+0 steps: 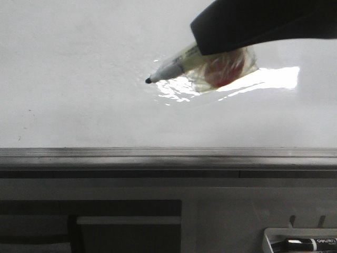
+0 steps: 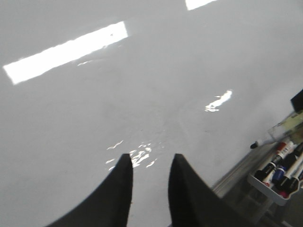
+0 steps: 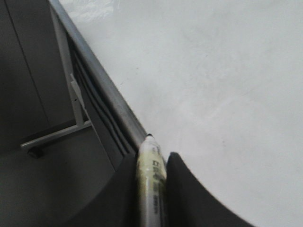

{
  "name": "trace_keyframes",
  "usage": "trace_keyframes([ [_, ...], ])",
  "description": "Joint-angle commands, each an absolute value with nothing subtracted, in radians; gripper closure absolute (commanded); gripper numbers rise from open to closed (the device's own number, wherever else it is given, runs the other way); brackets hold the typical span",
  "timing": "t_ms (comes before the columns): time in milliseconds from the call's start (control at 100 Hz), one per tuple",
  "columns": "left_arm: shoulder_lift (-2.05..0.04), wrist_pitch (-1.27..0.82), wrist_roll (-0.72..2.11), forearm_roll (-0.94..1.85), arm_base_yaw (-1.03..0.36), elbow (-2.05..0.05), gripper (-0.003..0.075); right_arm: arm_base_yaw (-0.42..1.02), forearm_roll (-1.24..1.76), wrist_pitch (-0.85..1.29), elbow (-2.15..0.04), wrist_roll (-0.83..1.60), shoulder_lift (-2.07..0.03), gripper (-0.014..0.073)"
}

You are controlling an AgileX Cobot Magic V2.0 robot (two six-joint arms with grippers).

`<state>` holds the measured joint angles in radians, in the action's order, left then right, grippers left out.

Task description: Write number 5 on whiteboard

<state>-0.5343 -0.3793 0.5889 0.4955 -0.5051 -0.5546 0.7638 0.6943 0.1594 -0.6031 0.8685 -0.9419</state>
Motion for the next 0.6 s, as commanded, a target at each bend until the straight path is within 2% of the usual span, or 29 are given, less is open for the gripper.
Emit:
trace_keyframes([
  [0,-0.493,-0.306,0.525,0.523,-0.452,-0.543,0.0706,0.733,0.707,0.062,-0.641,0.871,-0.939,0.065],
  [30,-0.484,-0.306,0.525,0.53,-0.438,-0.536,0.0741,0.722,0.707,0.06,-0.652,0.871,-0.948,0.065],
  [320,-0.476,-0.304,0.525,0.589,-0.404,-0.524,0.0741,0.643,0.746,0.081,-0.794,0.871,-1.087,0.065],
  [590,-0.476,-0.304,0.525,0.606,-0.404,-0.524,0.0741,0.639,0.751,0.016,-0.814,0.871,-1.157,0.065],
])
